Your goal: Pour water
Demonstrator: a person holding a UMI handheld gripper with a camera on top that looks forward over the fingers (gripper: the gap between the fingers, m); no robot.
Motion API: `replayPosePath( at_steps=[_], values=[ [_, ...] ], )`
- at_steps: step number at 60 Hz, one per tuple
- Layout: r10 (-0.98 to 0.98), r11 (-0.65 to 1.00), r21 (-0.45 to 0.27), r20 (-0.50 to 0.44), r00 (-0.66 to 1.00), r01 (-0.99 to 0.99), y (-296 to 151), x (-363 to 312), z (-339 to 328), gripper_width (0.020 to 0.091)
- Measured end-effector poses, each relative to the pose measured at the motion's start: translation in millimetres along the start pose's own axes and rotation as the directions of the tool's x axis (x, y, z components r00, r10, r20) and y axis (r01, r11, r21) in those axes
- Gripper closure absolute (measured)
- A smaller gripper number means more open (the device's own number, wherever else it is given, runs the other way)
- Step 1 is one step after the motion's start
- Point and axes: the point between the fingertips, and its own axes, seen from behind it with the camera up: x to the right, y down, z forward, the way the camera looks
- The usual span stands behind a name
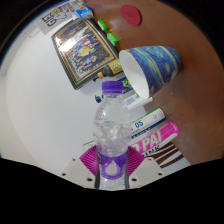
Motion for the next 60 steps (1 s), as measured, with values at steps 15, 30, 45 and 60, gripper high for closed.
replayPosePath(
  at_steps=[15,30,45,60],
  values=[
    [-0.113,0.994,-0.004,-0.076,0.991,0.113,-6.0,9.5,-1.0,0.0777],
    [-0.696,0.711,-0.010,-0.152,0.701,0.703,-23.9,-43.3,-9.1,0.0777],
    [-0.984,0.071,-0.020,-0.168,0.066,0.997,-65.5,-133.4,-23.8,0.0779],
    [-0.852,-0.405,-0.162,-0.292,-0.436,0.900,-197.7,-136.4,-37.6,0.0780]
  ],
)
